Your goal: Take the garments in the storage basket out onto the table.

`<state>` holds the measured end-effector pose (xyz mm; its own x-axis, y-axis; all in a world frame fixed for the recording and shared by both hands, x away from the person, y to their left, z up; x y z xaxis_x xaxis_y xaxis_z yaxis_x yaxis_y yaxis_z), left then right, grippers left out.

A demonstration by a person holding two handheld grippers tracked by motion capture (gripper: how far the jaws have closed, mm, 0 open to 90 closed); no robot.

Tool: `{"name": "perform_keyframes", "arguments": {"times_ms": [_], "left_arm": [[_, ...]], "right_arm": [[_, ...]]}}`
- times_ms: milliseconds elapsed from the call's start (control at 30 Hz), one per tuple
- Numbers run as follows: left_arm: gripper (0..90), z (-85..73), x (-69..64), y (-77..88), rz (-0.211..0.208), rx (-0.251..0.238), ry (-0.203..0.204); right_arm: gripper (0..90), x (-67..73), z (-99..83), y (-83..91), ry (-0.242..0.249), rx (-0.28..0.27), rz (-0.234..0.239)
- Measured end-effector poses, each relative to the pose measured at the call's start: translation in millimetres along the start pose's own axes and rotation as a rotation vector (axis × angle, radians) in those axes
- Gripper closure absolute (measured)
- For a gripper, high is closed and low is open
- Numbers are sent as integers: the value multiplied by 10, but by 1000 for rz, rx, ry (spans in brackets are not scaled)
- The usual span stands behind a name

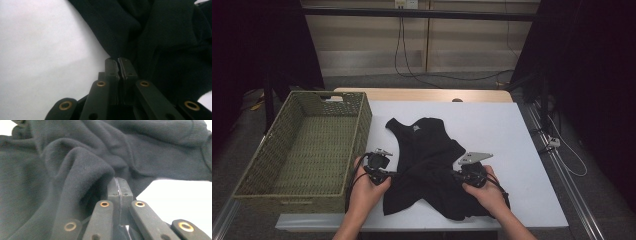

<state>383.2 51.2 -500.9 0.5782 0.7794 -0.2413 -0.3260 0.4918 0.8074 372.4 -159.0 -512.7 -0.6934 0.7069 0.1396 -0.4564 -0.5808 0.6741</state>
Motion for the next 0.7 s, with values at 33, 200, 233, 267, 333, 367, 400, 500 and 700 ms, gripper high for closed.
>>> {"name": "perform_keyframes", "arguments": {"times_ms": [33, 200, 233, 267, 333, 367, 400, 500, 700], "left_arm": [[863, -6, -4, 4, -3, -2, -4], [863, -15, -4, 48, -2, -4, -7], [863, -10, -2, 54, -5, -11, -5], [863, -12, -5, 63, -10, -11, -2], [861, 8, 14, 72, 2, -29, -6], [861, 11, 17, 73, 5, -28, -5], [862, 10, 16, 74, 4, -21, -9], [861, 35, 19, 75, 19, -32, -7], [857, 74, 40, 50, 28, -46, -9]], "right_arm": [[900, 23, -9, 11, 2, -2, 3], [900, 162, -53, 98, -17, 9, 85], [900, 204, -91, 105, -23, 36, 123], [900, 237, -128, 106, -24, 49, 134], [900, 246, -135, 129, 3, 34, 120], [900, 228, -112, 151, 4, 24, 113], [894, 189, -77, 179, 5, 7, 94], [864, -4, 47, 233, -9, -44, 7], [749, -347, 260, 117, -36, -97, -90]]}}
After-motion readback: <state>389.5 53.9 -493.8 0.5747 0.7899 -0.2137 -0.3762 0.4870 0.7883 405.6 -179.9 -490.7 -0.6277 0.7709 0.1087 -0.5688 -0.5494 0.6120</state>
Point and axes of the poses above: each handheld gripper's, and its own axes: y roughly backward along the jaws, z roughly out of its top, x roughly to its left, the point moved 9 cm from there along -y, roughly forward along the jaws, and after that the axes turned 2 degrees about z, right-handed, at the moved point
